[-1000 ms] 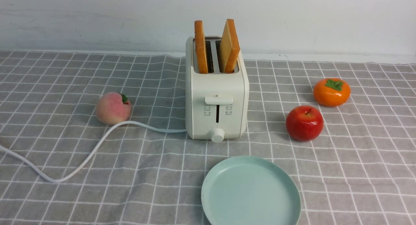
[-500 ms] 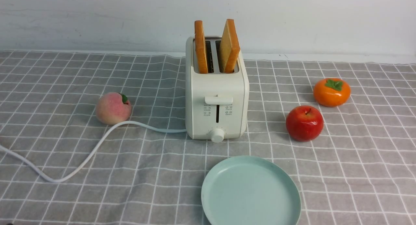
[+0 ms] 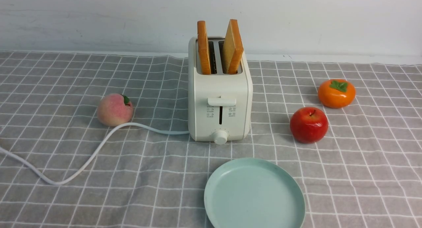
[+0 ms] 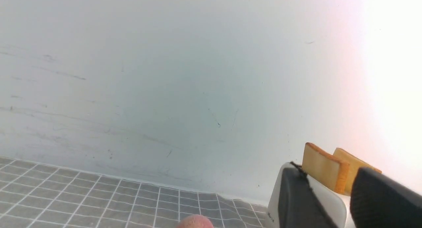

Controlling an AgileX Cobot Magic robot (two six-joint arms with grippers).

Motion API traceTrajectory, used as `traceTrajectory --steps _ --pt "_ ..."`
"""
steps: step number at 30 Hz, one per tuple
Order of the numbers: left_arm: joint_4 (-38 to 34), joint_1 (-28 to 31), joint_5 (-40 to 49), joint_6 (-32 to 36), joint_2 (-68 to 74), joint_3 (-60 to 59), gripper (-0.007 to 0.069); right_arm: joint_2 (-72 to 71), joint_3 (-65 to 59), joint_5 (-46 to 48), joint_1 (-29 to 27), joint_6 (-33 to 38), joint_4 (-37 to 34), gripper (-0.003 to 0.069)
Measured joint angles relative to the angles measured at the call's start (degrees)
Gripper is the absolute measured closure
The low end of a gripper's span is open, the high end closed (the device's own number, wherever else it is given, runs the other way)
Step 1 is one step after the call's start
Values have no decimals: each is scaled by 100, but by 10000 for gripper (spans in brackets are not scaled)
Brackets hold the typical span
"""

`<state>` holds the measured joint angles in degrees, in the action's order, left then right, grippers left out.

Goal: Take toasted bread from bread machine on grey coffee table place on plate.
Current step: 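Grasp the toast slice in the toaster and pull it up out of the slot with the right gripper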

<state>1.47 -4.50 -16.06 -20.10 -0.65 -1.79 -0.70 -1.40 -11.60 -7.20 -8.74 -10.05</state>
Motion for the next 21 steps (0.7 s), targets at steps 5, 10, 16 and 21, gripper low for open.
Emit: traceTrajectory --steps 5,10,16,21 --pt "-85 0 -449 -178 0 0 386 0 0 -490 0 -272 -159 419" --pt "154 0 -105 -578 0 602 386 10 489 136 0 -885 -156 419" --pt "545 0 1637 -582 1005 2798 386 1032 2590 1664 0 -1029 -50 419" --pt "538 0 3353 -594 2611 4433 386 2544 4334 2778 0 -1002 44 419"
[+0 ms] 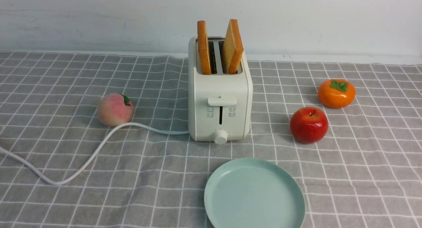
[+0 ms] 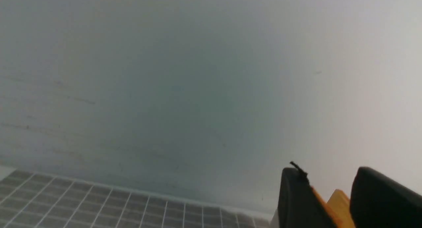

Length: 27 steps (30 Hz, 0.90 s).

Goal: Take toasted bread from bread machine on grey coffee table place on plate.
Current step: 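Grasp the toast slice in the toaster and pull it up out of the slot with the right gripper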

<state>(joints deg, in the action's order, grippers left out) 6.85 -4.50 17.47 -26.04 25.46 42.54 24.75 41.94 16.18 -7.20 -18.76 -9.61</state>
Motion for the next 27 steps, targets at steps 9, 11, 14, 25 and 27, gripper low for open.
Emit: traceTrajectory --steps 9,11,14,25,27 --pt "-25 -296 1464 -1 2128 1085 386 2282 994 532 149 606 425 419" --pt "-178 -610 1569 -4 2287 1104 386 2657 994 526 393 624 419 419" --pt "-602 -935 1832 -4 2498 1116 386 3072 994 498 836 629 365 419" --pt "-2246 -1236 3363 105 3364 1116 386 5709 2529 969 3108 1323 32 417" --pt "-2258 -1236 3478 131 3394 1116 386 6128 3123 1084 3165 1329 1 412"
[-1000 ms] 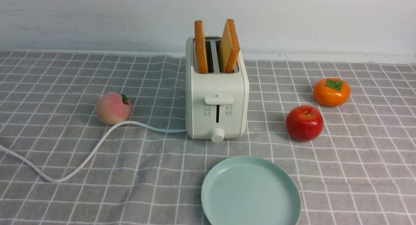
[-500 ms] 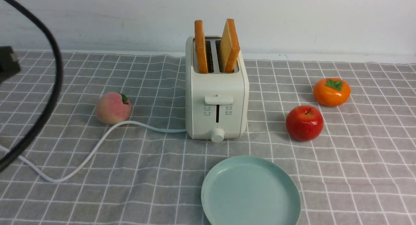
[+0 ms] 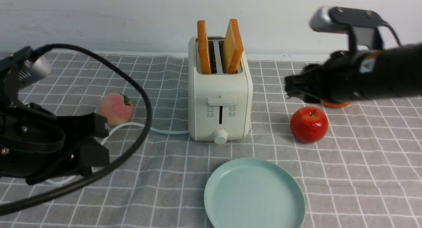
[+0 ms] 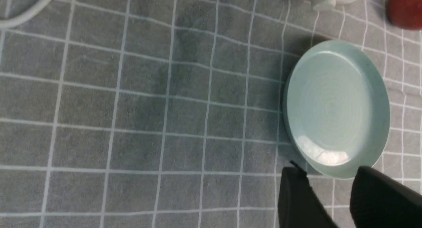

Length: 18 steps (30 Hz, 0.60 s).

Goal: Take toasted bread from bread machine on grey coffee table place on plate.
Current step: 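Grasp the toast slice in the toaster and pull it up out of the slot with the right gripper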

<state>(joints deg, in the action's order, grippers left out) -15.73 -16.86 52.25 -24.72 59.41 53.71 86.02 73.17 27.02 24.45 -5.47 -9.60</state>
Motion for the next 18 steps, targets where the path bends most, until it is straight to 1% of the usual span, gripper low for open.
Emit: traceTrajectory --steps 4,7,9,11,13,15,18 --pt "-17 0 39 12 5 0 386 918 1337 39 25 -286 -24 373" --pt "-17 0 39 12 5 0 386 1592 2306 51 25 -582 -24 301" --pt "-17 0 44 12 5 0 386 1930 2640 27 25 -620 -8 258" --pt "-11 0 31 12 5 0 386 2311 2900 -103 25 -621 27 211" --pt "-6 0 0 12 5 0 386 2598 2992 -253 25 -621 37 180" --pt "0 0 -55 12 5 0 386 2820 3012 -427 25 -621 37 164" --pt "0 0 -90 12 5 0 386 3039 3012 -597 36 -621 43 161"
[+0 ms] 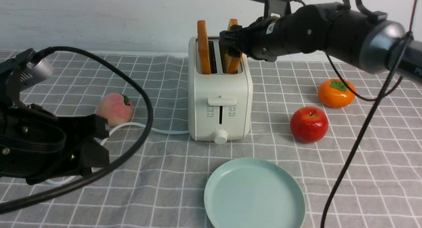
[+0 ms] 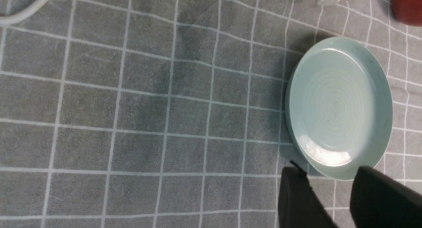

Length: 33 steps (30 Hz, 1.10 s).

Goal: Take toasted bread from bread machine on grey coffee table place on plate.
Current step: 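Grasp the toast slice in the toaster and pull it up out of the slot with the right gripper, then place the held slice of bread on top of the slice on the plate with the right gripper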

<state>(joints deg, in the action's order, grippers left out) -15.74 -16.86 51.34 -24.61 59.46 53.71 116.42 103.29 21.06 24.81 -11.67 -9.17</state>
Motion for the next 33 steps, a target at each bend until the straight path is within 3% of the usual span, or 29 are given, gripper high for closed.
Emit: traceTrajectory --steps 5,9,10,18,24,27,29,33 --pt "0 0 -21 0 0 0 386 59 0 -66 0 23 0 247" --pt "72 0 -25 0 0 0 386 -179 0 -84 4 109 -22 544" --pt "81 0 -28 0 0 0 386 -265 0 -84 4 109 -22 566" --pt "113 0 -154 0 0 0 386 -1681 7 166 -232 197 427 551" --pt "113 0 -409 0 14 0 386 -3044 -249 2256 -493 299 862 551" --pt "87 0 -596 0 77 0 386 -3416 -840 2828 -500 299 807 551" --pt "27 0 -715 0 162 0 386 -3695 -1652 3009 -505 303 484 551" --pt "-10 0 -770 0 337 0 386 -3896 -3405 2703 -505 418 -928 551"
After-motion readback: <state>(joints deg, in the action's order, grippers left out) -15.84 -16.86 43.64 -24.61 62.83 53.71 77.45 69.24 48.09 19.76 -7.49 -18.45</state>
